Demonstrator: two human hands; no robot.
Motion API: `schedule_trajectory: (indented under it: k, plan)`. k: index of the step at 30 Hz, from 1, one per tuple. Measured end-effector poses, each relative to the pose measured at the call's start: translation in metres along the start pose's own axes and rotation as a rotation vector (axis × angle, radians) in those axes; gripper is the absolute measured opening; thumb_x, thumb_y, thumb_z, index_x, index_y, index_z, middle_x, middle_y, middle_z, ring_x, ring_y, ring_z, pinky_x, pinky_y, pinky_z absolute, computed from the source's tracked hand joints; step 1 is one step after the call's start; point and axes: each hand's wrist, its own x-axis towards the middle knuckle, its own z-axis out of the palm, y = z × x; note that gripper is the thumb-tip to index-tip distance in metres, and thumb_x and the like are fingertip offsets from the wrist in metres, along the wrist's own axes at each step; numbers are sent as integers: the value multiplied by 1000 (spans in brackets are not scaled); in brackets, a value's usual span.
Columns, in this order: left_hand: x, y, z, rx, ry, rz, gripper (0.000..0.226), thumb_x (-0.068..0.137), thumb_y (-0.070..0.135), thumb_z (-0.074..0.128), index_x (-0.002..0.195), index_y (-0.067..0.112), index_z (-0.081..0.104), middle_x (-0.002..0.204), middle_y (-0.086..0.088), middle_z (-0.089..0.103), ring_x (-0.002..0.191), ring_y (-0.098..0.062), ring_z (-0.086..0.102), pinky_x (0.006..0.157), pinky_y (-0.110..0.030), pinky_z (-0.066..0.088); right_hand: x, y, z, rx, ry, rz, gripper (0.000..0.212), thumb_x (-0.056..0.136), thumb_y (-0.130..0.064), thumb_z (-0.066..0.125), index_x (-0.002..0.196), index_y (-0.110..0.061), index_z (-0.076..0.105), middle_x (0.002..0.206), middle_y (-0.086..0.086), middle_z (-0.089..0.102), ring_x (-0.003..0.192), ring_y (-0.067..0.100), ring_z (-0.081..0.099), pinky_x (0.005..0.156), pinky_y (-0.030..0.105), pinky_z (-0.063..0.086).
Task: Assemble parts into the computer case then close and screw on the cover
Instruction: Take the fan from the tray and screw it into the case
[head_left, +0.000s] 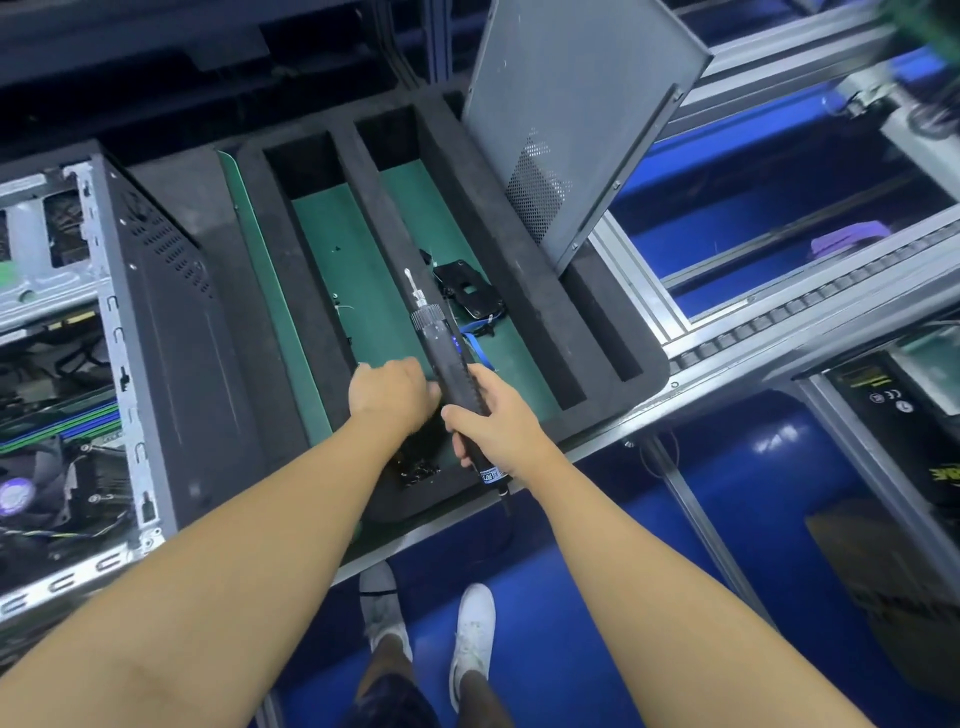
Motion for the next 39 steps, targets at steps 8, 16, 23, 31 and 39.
schedule_trajectory:
  k: [8,16,23,31,39]
  plan:
    - [-22,-15,-55,-2242,117,-577,27,93,13,29,67,20,34,52,5,28,47,-15,25,52,-27,26,-10,-18,5,-41,-52,73,59,95,-19,64,148,-12,39,67,5,64,55,17,57,57,31,54]
    - [-53,-38,-84,-2572,81,-413,29,107,27,37,85,20,55,68,6,56,62,-11,53,66,-25,41,-27,-46,10,-127,-164,54,58,92,-21,67,144,-22,41,65,3,66,53,18,57,54,31,53]
    - [-73,-51,-101,-2564,78,-319,18,102,32,51,94,19,62,80,8,66,74,-9,60,88,-31,46,-50,-67,7,-252,-227,-15,28,85,-25,66,111,-25,56,61,-5,62,50,18,56,51,31,52]
    - [-99,-37,-110,-2696,29,-256,21,102,30,50,94,16,63,89,4,74,81,-11,72,86,-30,51,-63,-64,14,-291,-207,-63,24,88,-23,67,109,-24,56,66,-3,62,51,20,58,49,31,53]
    - [-118,-34,-109,-2722,40,-292,19,102,26,51,98,12,63,87,2,74,84,-10,70,89,-29,51,-78,-57,22,-255,-204,-73,25,88,-22,66,110,-25,56,64,-4,64,51,18,57,49,31,52]
